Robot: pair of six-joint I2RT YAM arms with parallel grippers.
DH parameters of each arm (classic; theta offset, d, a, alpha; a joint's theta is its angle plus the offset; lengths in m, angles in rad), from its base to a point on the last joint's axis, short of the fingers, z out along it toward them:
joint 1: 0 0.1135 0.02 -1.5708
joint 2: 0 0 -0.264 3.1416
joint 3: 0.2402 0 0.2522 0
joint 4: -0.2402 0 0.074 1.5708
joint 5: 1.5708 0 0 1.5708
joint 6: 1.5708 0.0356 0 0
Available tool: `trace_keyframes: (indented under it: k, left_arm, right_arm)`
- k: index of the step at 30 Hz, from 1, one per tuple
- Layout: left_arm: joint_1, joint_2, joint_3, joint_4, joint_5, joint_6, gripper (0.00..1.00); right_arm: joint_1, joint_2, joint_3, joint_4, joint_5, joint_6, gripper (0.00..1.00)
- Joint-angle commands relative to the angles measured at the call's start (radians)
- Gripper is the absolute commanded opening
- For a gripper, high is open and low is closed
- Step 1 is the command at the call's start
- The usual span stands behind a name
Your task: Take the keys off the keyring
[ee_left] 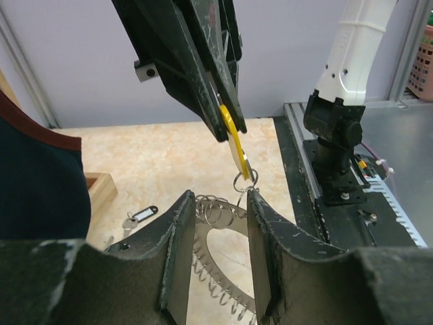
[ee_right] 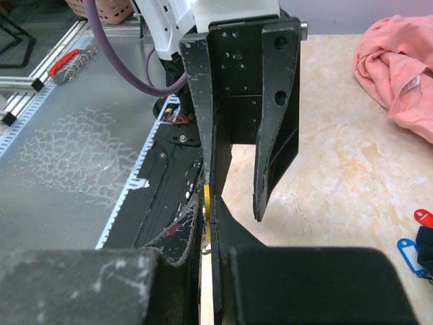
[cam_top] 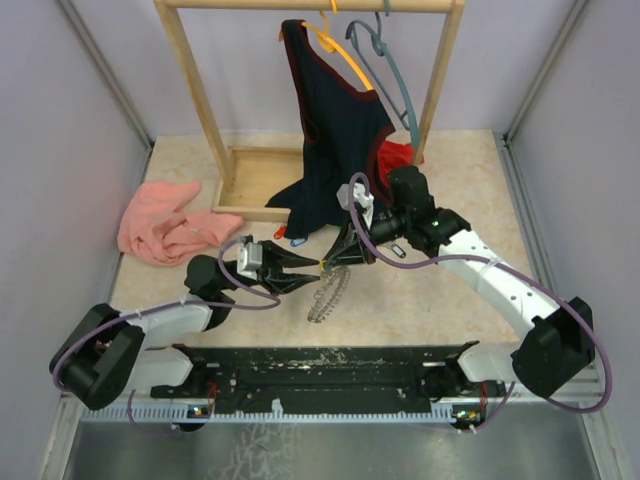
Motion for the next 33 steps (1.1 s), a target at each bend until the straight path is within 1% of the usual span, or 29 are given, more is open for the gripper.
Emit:
trace_keyframes:
  k: [1, 15, 23, 29, 31, 33]
  left_arm:
    - [-0.002, 0.048, 0.029, 0.076, 0.066, -0.049, 0.41]
    - [-0.020, 0.136, 0.044, 0.172, 0.106, -0.129, 0.41]
    - [-0.034, 0.168, 0.048, 0.197, 0.104, -0.145, 0.37]
    - [-0.042, 0.176, 0.057, 0.192, 0.108, -0.145, 0.32]
    - [-0.043, 0.178, 0.057, 0.191, 0.110, -0.144, 0.28]
    - [-0.043, 0.178, 0.057, 0.191, 0.114, -0.143, 0.22]
  right_arm:
    - [-0.006, -0.008, 0.067, 0.016, -0.048, -0.034, 0.00]
    - [-0.006, -0.007, 0.067, 0.014, -0.051, -0.036, 0.00]
    - [-0.006, -0.006, 0.067, 0.014, -0.053, -0.035, 0.00]
    - [-0.006, -0.008, 0.067, 0.014, -0.053, -0.035, 0.00]
    - [-0.006, -0.008, 0.068, 0.013, -0.052, -0.035, 0.00]
    - [-0.006, -0.009, 0.068, 0.012, -0.052, -0.035, 0.00]
